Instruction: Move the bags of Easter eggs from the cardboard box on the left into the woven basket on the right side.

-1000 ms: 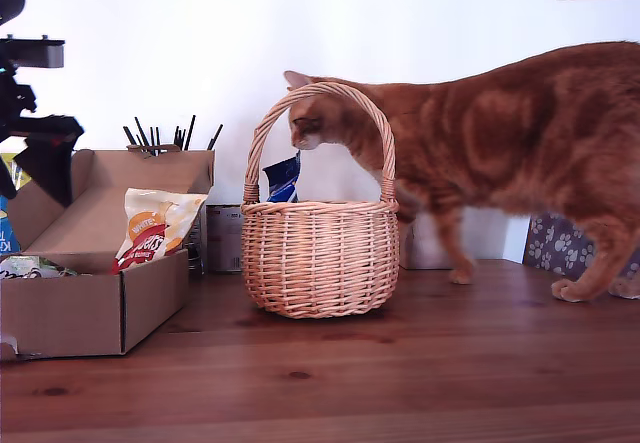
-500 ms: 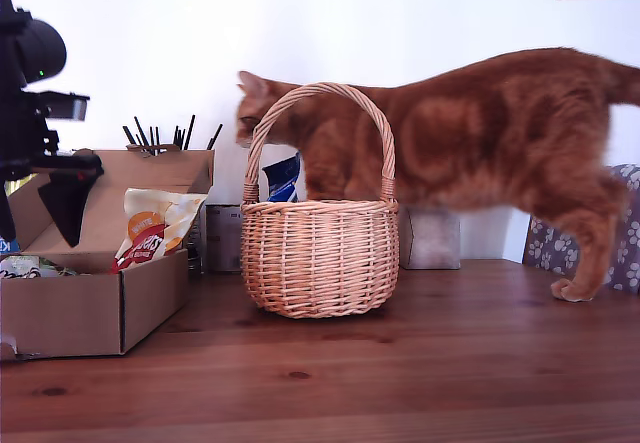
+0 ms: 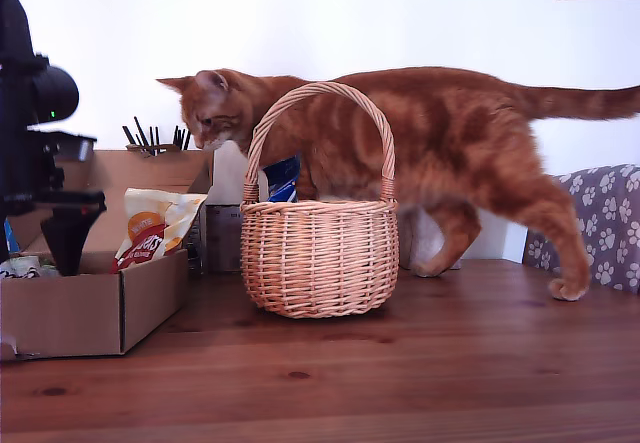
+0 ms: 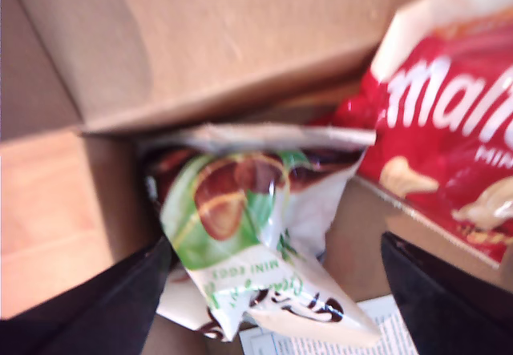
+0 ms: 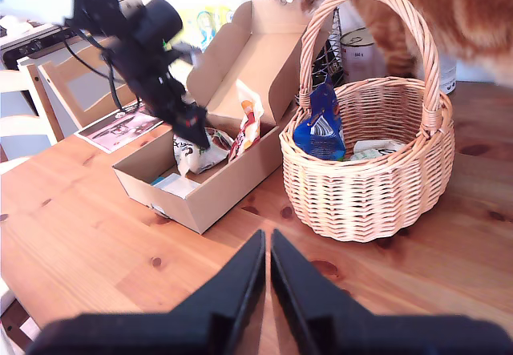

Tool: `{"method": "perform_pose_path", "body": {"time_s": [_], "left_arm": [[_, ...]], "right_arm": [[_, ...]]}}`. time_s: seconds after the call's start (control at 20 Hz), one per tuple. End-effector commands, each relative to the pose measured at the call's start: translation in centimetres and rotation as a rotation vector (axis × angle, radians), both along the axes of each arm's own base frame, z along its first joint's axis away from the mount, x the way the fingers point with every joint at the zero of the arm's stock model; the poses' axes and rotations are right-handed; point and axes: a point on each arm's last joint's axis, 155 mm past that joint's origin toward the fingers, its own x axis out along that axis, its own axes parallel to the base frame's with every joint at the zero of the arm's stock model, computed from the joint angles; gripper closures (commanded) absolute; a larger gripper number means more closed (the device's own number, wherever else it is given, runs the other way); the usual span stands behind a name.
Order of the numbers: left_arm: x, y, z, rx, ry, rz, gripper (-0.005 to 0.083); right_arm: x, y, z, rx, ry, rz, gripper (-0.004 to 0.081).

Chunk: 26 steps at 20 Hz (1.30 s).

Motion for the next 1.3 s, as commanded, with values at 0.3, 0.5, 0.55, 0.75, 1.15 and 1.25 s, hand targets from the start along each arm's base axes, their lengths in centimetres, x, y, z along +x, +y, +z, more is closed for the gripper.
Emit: {"method": "perform_pose_path", "body": {"time_s": [0.3, 0.5, 0.55, 0.75, 1.15, 1.25], "left_arm": [[-0.3, -0.1, -2.1, -0.004, 0.044, 0.027, 0.0187], [0.3, -0.4, -3.3, -0.013, 0.041, 0.047, 0.0378], [0.4, -0.4, -3.3, -0.012, 0.036, 0.044, 0.0420], [0.7, -0.5, -3.2, -0.016, 0.021, 0.042, 0.0692], [-0.5, -1.0, -0.9, -0.034, 0.027, 0.006, 0.0756], [-0.6, -1.5, 1.2, -0.063, -0.005, -0.003, 0.0756]], "right_arm": [[-0.1, 0.2, 0.1, 0.002, -0.010, 0.008, 0.0782], [-0.1, 0.2, 0.1, 0.001, -0.009, 0.008, 0.0782], [-0.1, 0.2, 0.1, 0.001, -0.009, 0.008, 0.0782], [-0.1, 0.2, 0.1, 0.002, -0.009, 0.009, 0.0782], [-0.1, 0.2, 0.1, 0.001, -0.008, 0.008, 0.0782], [-0.1, 0.2, 0.1, 0.001, -0.008, 0.009, 0.0782]]}}
